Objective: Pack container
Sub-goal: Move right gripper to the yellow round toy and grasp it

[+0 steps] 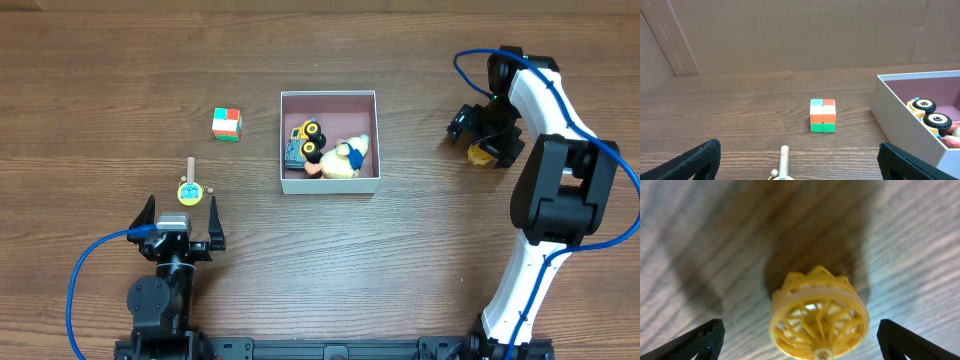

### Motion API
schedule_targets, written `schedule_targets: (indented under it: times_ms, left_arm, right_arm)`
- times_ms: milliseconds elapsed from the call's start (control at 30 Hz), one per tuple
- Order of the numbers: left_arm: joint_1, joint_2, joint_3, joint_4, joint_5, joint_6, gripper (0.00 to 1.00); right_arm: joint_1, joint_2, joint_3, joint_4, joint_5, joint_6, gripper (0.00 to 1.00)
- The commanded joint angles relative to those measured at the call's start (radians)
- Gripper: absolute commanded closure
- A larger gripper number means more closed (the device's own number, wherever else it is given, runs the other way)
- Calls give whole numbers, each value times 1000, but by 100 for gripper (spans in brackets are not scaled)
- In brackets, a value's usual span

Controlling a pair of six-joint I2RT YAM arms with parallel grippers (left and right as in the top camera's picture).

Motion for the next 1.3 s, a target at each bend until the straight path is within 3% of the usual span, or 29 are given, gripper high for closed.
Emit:
schedule_targets:
  times_ms: [0, 667, 900, 1267]
  left_arm:
    - [8, -10, -5, 1, 7, 9, 0]
    - [8, -10, -5, 1, 7, 9, 0]
    - [8, -10, -5, 1, 7, 9, 0]
    - [8, -10, -5, 1, 7, 9, 0]
  right_arm:
    - [-7, -31, -4, 21, 10, -61, 0]
    - [-46, -29, -4, 13, 2, -121, 0]
    - [-47, -29, -15, 14, 2, -121, 16]
    - [-47, -29, -79, 72, 1, -128, 16]
